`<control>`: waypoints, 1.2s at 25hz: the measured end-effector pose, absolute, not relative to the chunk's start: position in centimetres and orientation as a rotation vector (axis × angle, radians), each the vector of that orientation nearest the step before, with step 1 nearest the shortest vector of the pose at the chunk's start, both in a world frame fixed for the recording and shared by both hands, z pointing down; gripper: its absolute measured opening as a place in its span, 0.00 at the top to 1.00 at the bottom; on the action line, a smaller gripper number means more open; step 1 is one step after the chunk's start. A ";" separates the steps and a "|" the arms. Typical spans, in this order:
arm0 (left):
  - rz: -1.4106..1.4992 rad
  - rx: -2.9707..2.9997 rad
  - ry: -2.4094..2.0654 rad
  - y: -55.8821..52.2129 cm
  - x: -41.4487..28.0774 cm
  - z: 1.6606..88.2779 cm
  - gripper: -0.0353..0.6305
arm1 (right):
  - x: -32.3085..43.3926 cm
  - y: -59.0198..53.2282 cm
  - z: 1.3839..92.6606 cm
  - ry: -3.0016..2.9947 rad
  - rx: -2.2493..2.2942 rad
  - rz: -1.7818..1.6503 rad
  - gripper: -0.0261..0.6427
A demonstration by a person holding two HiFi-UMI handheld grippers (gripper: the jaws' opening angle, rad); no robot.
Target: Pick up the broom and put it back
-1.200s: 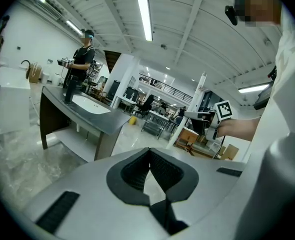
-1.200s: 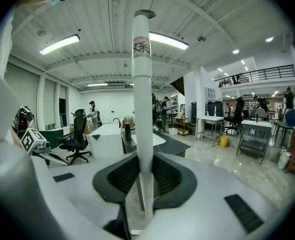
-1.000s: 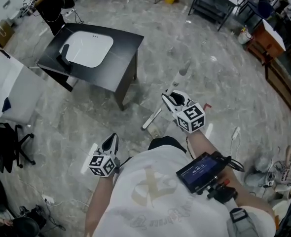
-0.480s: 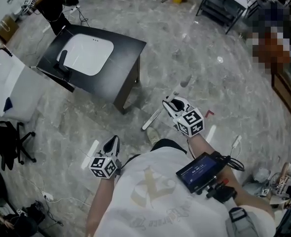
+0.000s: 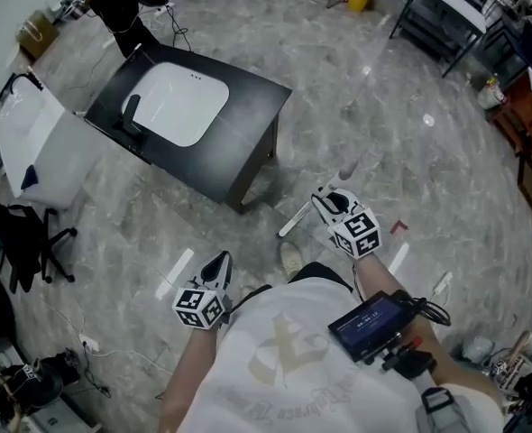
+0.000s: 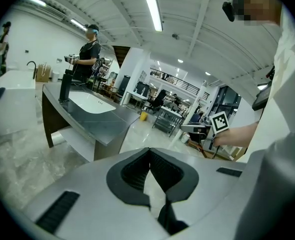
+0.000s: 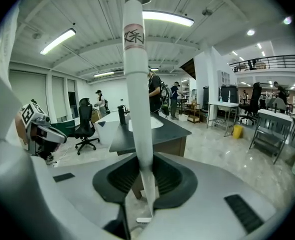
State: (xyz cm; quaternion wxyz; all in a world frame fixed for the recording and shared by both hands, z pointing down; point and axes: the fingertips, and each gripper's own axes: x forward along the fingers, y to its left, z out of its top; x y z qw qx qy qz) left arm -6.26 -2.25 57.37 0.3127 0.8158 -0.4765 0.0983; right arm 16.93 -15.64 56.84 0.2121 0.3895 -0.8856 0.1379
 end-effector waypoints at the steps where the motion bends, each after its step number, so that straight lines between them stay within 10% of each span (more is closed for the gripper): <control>1: 0.263 2.148 -1.266 -2.5 -6.3 57.3 0.93 | 16.9 -16.0 57.4 -2.456 1.072 0.387 0.82; 30: 0.232 1.829 -1.561 -2.7 -7.8 59.2 0.93 | 12.4 -22.8 70.8 -2.312 0.575 0.267 0.82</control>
